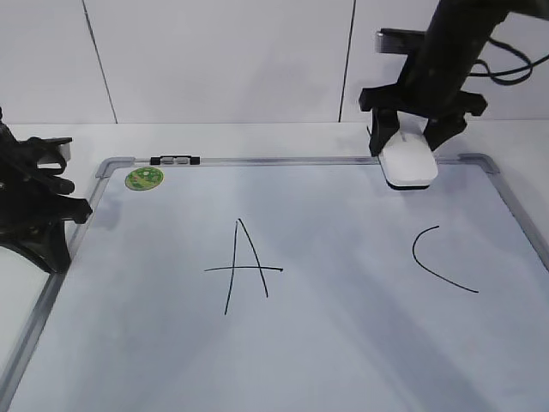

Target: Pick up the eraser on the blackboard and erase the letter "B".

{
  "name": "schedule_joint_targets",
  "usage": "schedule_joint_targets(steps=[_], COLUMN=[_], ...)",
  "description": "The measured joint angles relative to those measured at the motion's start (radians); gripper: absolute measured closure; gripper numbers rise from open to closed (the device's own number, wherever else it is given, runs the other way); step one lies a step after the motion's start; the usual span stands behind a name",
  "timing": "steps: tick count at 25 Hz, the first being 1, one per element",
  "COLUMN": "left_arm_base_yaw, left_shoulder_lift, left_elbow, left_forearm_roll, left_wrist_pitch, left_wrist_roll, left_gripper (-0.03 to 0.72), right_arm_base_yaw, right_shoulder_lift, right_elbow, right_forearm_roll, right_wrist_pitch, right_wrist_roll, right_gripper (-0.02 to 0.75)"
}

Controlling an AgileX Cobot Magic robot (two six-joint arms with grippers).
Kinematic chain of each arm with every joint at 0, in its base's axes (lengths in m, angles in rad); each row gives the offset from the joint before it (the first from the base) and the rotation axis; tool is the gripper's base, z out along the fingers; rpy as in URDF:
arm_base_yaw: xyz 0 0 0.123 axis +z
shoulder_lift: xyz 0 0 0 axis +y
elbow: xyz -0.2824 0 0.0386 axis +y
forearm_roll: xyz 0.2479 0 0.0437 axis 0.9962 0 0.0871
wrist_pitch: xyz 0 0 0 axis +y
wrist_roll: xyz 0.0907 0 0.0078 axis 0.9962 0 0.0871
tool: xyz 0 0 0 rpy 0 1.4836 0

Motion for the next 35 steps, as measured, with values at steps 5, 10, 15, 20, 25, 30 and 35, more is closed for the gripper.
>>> schedule_joint_targets(steps=[5, 10, 15, 20, 25, 30, 35], left_arm_base_yaw=[0.000, 0.000, 0.000, 0.000, 0.000, 0.000, 0.000], left_shoulder_lift=[0.000, 0.000, 0.000, 0.000, 0.000, 0.000, 0.000], left_elbow=[0.000, 0.000, 0.000, 0.000, 0.000, 0.000, 0.000], left_forearm_roll=[0.000, 0.000, 0.002, 0.002, 0.000, -0.007, -0.012], left_wrist_pitch=[0.002, 0.004, 0.004, 0.004, 0.006, 0.006, 0.006], left_wrist_roll=[0.000, 0.000, 0.000, 0.000, 0.000, 0.000, -0.002], left_gripper=[0.636, 0.636, 0.636, 0.636, 0.636, 0.636, 0.643], right_arm_base_yaw=[0.000, -0.005, -0.063, -0.180, -0.259, -0.263, -0.266], right_shoulder_lift=[-0.126, -0.245, -0.334, -0.397, -0.401, -0.339, -0.256], right_elbow=[0.157, 0.367, 0.517, 0.615, 0.622, 0.622, 0.608], right_forearm_roll=[-0.070, -0.154, -0.159, -0.131, 0.004, 0.047, 0.047], right_wrist_pitch=[0.000, -0.001, -0.006, -0.028, -0.113, -0.125, -0.127], right_wrist_roll=[-0.007, -0.009, -0.014, -0.076, -0.205, -0.258, -0.271], right_gripper=[0.190, 0.190, 0.190, 0.190, 0.190, 0.190, 0.190])
